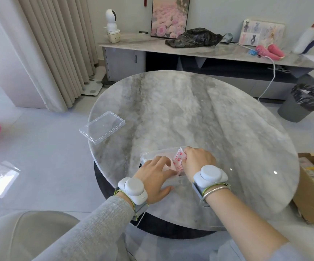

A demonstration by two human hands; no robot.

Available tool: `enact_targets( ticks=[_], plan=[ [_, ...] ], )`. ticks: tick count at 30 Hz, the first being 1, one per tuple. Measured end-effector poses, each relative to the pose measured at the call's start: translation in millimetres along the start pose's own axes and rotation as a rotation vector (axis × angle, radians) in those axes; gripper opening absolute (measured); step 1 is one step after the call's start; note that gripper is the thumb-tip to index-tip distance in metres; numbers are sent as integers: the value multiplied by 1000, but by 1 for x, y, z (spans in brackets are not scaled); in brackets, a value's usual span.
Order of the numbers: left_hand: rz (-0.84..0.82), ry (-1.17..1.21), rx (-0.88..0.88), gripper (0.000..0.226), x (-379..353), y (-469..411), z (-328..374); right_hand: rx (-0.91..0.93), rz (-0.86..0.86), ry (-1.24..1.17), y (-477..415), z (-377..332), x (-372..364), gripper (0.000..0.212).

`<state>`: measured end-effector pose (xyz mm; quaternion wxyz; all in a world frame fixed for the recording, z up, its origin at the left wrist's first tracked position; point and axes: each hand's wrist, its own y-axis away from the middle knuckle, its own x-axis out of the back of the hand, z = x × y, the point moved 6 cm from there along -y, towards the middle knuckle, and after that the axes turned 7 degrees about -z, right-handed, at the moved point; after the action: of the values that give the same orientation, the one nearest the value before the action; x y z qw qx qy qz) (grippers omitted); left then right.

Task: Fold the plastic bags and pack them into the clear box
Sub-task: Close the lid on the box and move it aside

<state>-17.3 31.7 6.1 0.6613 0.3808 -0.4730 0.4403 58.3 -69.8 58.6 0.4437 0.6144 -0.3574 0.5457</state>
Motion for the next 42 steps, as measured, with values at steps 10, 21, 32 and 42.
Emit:
enact_targets(
  ticks=[10,21,32,42],
  plan=[
    [65,-11,-31,48,-1,2,-2,-43,-105,-4,-17,-25,-18,26],
    [110,28,-47,49,4,5,-10,-60,38,-53,-9,-16,-8,26],
    [93,20,-57,45,1,5,-13,-45,48,20,-21,-22,-21,23],
    [250,-19,-105,48,3,7,-13,18,172,-225,-13,-2,-12,18]
  ],
)
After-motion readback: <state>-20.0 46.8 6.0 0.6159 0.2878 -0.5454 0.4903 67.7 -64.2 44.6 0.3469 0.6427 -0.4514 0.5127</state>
